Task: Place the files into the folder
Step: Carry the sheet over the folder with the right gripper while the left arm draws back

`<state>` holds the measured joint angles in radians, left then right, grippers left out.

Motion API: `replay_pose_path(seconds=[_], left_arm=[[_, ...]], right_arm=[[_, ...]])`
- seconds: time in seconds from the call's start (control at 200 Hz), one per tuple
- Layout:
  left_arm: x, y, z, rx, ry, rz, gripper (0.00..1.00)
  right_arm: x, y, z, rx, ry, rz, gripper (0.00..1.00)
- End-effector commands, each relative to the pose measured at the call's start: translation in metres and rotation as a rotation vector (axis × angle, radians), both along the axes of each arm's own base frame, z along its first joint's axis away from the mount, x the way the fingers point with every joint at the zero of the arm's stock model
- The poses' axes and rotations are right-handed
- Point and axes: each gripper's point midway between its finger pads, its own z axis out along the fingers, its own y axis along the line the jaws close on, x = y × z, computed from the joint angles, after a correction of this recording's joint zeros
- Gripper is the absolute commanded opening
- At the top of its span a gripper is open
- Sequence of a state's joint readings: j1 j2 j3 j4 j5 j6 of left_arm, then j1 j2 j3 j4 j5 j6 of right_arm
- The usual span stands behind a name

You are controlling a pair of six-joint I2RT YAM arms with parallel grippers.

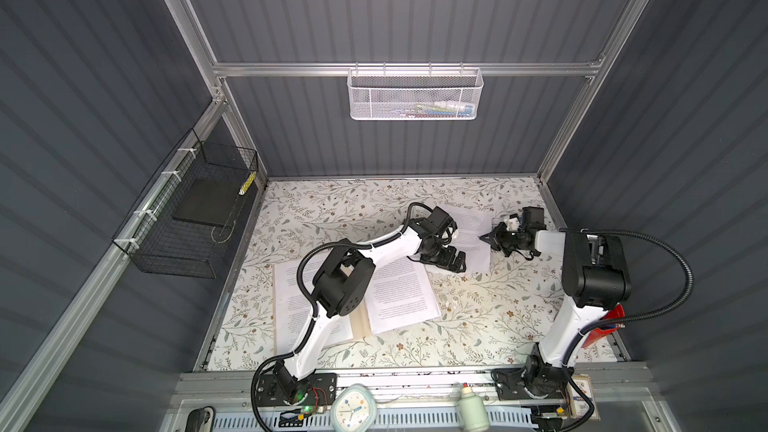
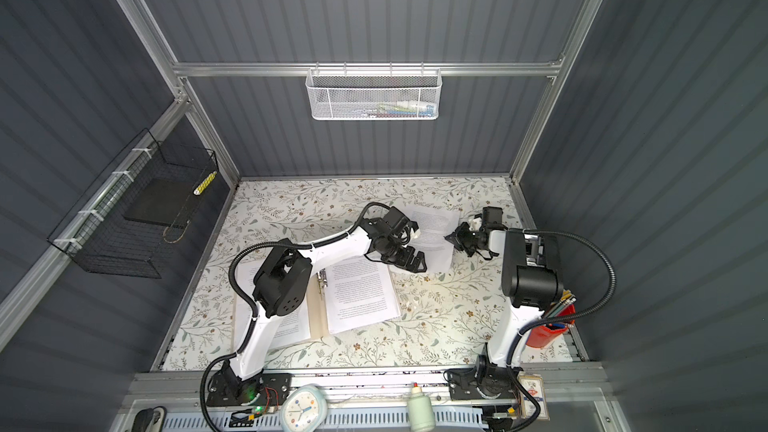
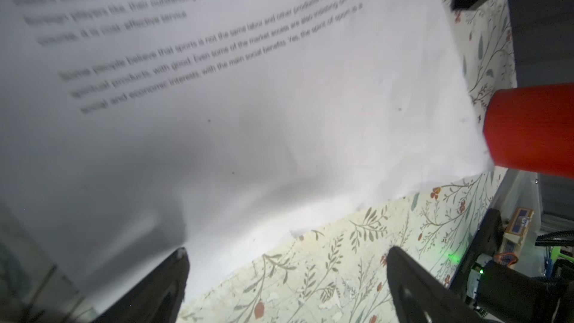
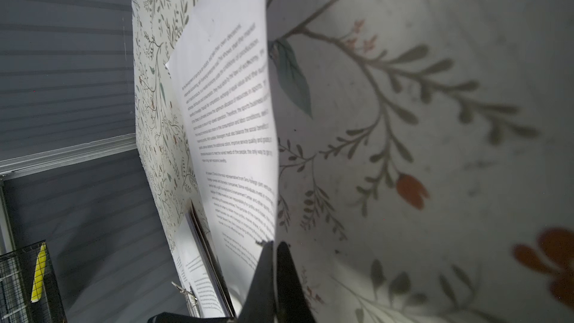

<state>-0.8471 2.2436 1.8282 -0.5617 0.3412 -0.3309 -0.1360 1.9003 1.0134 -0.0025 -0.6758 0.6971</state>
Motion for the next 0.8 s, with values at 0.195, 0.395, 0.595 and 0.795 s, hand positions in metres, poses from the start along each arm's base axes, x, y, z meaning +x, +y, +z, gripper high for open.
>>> replay_pose_path(seconds=[0.195, 0.395, 0.595, 0.795], left_arm=[[0.021, 0.097, 0.134, 0.079, -0.492, 0.133, 1.0], [-0.008, 0.187, 0.16, 0.117, -0.728, 0.266, 1.0], [-0.025, 0.245, 0.16, 0.238, -0.806, 0.348, 1.0], [-0.033, 0.264, 0.147, 0.3, -0.785, 0.37, 1.0]], right_arm=[[-0.014, 0.007, 0.093, -0.094, -0.176, 0.039, 0.0], [-0.037, 0.064, 0.169, -0.218, -0.294, 0.189, 0.0], [-0.07, 0.178, 0.215, -0.155, -0.364, 0.449, 0.0], [-0.106, 0.255, 0.238, 0.13, -0.399, 0.654, 0.0]])
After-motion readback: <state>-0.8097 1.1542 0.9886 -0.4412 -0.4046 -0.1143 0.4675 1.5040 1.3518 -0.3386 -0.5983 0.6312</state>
